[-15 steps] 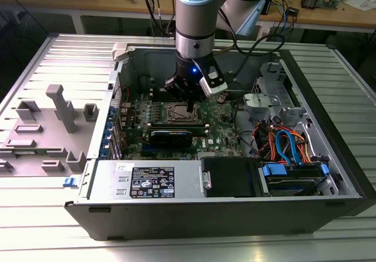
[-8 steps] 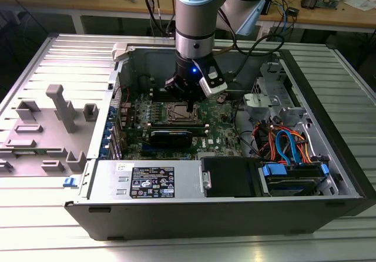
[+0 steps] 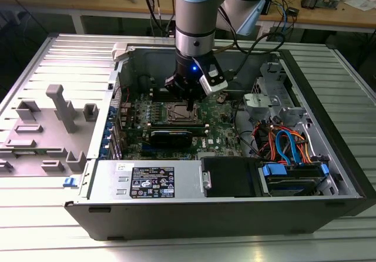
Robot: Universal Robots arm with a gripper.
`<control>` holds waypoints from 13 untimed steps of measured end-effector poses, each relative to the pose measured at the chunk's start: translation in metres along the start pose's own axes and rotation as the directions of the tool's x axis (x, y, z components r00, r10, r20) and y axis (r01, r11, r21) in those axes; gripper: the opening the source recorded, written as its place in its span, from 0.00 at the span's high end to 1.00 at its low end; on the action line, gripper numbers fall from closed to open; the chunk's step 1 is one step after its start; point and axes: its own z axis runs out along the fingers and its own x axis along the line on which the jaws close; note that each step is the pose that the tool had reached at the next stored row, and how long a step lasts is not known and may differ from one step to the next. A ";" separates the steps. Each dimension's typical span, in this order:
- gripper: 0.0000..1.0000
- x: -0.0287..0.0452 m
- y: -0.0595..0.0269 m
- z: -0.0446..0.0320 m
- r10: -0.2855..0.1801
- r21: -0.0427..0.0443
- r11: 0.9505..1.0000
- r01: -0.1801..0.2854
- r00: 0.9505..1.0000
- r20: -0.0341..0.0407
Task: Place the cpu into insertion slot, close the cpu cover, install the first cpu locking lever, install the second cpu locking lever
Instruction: 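Install the second cpu locking lever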
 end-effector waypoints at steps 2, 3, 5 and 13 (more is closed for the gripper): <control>0.89 0.0000 0.0000 0.0000 0.000 0.000 1.000 0.000 1.000 0.000; 0.89 0.0000 -0.0001 -0.0001 0.000 0.000 1.000 0.000 1.000 0.000; 0.89 0.0000 -0.0003 -0.0017 0.000 0.000 1.000 0.000 1.000 0.000; 0.89 0.0002 -0.0186 -0.0024 0.000 0.000 1.000 0.000 1.000 0.000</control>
